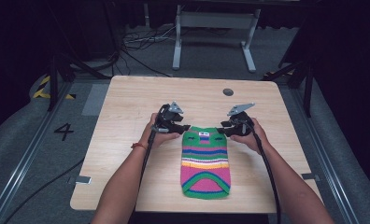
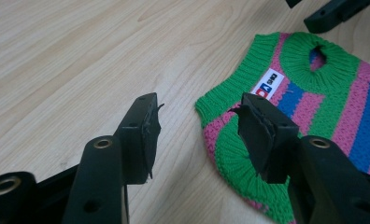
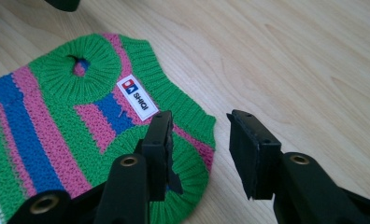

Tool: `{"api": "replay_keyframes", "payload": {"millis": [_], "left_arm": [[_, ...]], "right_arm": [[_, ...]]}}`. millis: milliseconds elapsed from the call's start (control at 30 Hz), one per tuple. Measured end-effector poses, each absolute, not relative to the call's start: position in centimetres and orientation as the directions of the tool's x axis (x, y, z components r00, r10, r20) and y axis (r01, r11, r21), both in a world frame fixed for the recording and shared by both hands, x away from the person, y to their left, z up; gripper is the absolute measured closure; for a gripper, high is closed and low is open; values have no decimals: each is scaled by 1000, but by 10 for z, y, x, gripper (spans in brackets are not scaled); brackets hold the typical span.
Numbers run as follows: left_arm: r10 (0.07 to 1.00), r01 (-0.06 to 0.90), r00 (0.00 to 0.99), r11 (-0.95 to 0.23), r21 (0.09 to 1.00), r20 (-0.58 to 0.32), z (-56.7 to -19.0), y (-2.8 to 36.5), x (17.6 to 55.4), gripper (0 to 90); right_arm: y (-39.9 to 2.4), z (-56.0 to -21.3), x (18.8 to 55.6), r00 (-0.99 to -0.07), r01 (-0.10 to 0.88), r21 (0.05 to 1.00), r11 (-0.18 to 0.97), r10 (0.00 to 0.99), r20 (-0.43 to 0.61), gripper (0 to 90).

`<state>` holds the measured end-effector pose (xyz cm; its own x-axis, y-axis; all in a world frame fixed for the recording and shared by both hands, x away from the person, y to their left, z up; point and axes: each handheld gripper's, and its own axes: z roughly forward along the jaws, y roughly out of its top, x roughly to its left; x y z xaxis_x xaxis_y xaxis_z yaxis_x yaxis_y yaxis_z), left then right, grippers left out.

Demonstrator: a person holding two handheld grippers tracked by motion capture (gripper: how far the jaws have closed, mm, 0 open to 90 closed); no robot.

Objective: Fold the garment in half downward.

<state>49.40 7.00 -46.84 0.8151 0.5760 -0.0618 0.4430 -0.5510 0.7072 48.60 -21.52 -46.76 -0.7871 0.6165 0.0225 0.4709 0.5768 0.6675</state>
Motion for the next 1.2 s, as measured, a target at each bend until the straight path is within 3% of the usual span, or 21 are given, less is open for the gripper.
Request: {"api": "replay_keyframes", "payload": {"millis": [367,700,800,900,1000,1133,1200], "left_arm": [[572,476,816,-583,658,-83,-486,58,501,511],[585,483,810,-614,624,-51,-492,39,509,411],[613,516,787,-594,617,-67,-494,38,513,318],[614,520,785,-580,627,-84,-497,38,516,327],[589,504,803,-592,629,-90,-496,40,518,383],[527,483,839,-609,629,-134,-495,40,520,664],[521,481,843,-615,624,-137,-494,39,520,714]], "right_arm": [[-206,-483,499,-761,517,638,571,648,36,622],[-203,-488,509,-762,538,595,597,647,39,607],[-203,-488,511,-762,549,584,598,645,56,619],[-204,-488,514,-763,558,580,594,641,78,635],[-205,-488,515,-768,556,583,593,635,86,688],[-205,-489,517,-782,553,589,590,611,121,816],[-204,-488,517,-782,553,585,594,612,118,825]]}}
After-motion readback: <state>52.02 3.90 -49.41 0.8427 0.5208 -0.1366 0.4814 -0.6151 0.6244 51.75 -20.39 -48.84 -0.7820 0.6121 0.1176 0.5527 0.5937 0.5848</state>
